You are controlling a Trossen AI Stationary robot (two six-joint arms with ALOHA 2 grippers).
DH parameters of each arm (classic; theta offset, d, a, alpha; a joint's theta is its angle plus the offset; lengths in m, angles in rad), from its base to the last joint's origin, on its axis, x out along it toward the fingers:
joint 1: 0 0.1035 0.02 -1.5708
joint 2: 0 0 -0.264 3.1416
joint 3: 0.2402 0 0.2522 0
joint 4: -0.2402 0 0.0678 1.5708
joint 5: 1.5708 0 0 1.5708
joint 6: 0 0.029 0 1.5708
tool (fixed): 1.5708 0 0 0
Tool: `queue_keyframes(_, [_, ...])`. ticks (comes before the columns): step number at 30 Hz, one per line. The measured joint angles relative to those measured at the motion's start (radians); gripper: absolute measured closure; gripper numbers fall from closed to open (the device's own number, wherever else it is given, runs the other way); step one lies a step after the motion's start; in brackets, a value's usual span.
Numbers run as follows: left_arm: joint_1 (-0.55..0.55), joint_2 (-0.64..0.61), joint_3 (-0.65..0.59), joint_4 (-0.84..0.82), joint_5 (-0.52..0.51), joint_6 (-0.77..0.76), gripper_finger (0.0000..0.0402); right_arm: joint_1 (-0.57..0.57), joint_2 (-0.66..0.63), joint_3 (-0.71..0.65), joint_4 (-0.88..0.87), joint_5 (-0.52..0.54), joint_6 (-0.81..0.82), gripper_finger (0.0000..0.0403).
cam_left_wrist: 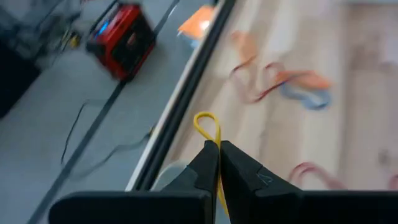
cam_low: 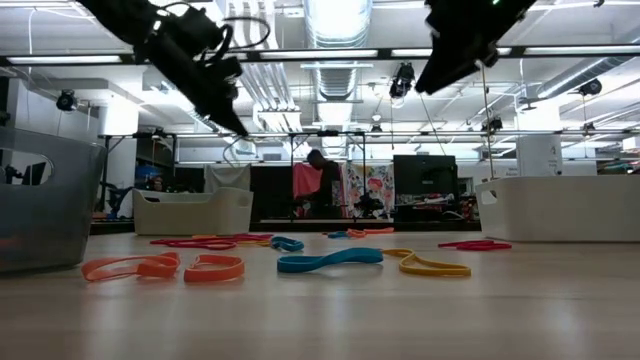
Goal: Sort rubber bands into baskets
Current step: Put the yellow rubber band into the gray bin
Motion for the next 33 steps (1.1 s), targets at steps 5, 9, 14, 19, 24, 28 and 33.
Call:
queue_keyframes(5, [0.101,0.005,0.000,-0.041,0.000,-0.011,0.0401,-0.220,0.000,0.000,0.101,-0.247,-0.138,0.0202])
queue_keyframes(9, [0.133,0.006,0.000,-0.116,0.000,-0.020,0.0401,-0.323,0.000,0.000,0.173,-0.390,-0.208,0.0202])
queue_keyframes(14, [0.146,0.006,0.000,-0.172,0.001,-0.023,0.0401,-0.364,0.000,0.000,0.213,-0.411,-0.272,0.0202])
queue_keyframes(19, [0.146,0.006,0.000,-0.218,0.001,-0.037,0.0401,-0.365,0.000,-0.002,0.212,-0.411,-0.280,0.0202])
queue_keyframes(24, [0.146,0.013,0.000,-0.246,0.000,-0.040,0.0401,-0.365,0.000,-0.007,0.208,-0.411,-0.280,0.0202])
queue_keyframes(28, [0.146,0.046,0.000,-0.229,0.000,-0.040,0.0401,-0.365,0.000,-0.013,0.209,-0.411,-0.274,0.0202])
queue_keyframes(33, [0.146,0.118,0.000,-0.228,-0.018,-0.038,0.0401,-0.365,0.000,-0.016,0.210,-0.411,-0.273,0.0202])
